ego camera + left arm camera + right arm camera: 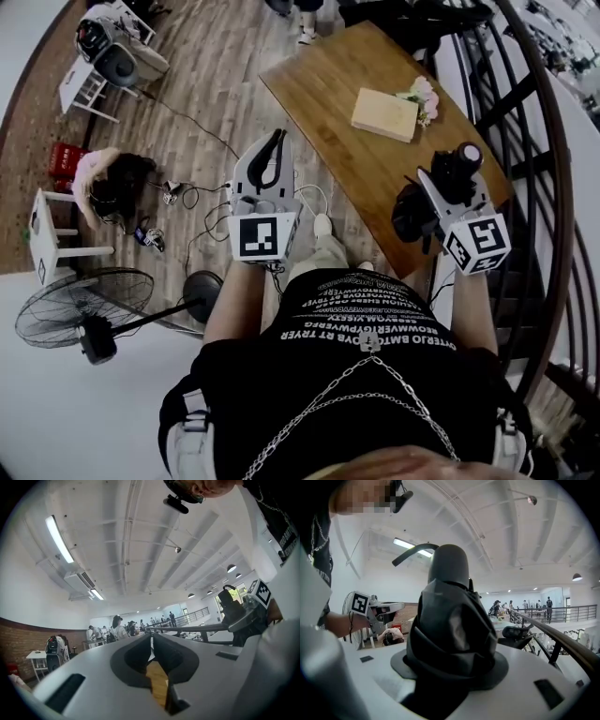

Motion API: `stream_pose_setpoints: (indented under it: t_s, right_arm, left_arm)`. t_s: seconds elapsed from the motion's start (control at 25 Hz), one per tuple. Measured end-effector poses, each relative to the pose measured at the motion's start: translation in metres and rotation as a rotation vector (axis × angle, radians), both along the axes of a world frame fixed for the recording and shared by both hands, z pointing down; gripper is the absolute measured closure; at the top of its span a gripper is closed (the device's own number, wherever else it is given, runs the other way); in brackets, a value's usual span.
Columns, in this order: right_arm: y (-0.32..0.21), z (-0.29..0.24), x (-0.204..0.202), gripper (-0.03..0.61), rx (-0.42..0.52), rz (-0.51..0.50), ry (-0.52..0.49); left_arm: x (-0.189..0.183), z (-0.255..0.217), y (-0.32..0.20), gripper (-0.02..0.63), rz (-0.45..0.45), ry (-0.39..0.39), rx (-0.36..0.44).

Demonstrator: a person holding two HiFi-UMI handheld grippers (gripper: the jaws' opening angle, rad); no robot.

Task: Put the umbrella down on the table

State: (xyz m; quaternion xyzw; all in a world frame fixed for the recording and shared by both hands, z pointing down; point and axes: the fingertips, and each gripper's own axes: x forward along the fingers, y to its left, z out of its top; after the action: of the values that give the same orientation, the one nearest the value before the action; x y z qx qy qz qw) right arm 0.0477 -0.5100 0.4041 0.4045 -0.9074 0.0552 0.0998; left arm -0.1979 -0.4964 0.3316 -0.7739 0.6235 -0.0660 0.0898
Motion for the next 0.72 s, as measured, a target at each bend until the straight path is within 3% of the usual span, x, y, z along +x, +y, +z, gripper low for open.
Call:
stream_pose_setpoints:
  t_s: [0.4, 0.72]
  right_arm:
    - [-0.055, 0.022, -0.033, 0.331, -0.049, 0.041, 0.022]
    - [-0.092, 0.073, -0.061, 0.331, -0.154, 0.064, 0.075]
  left_arm:
    - [-0.026, 0.011, -0.068, 0.574, 0.041, 0.003, -0.045]
    - [-0.053, 0.018, -0.105, 0.574, 0.066, 0.01, -0.041]
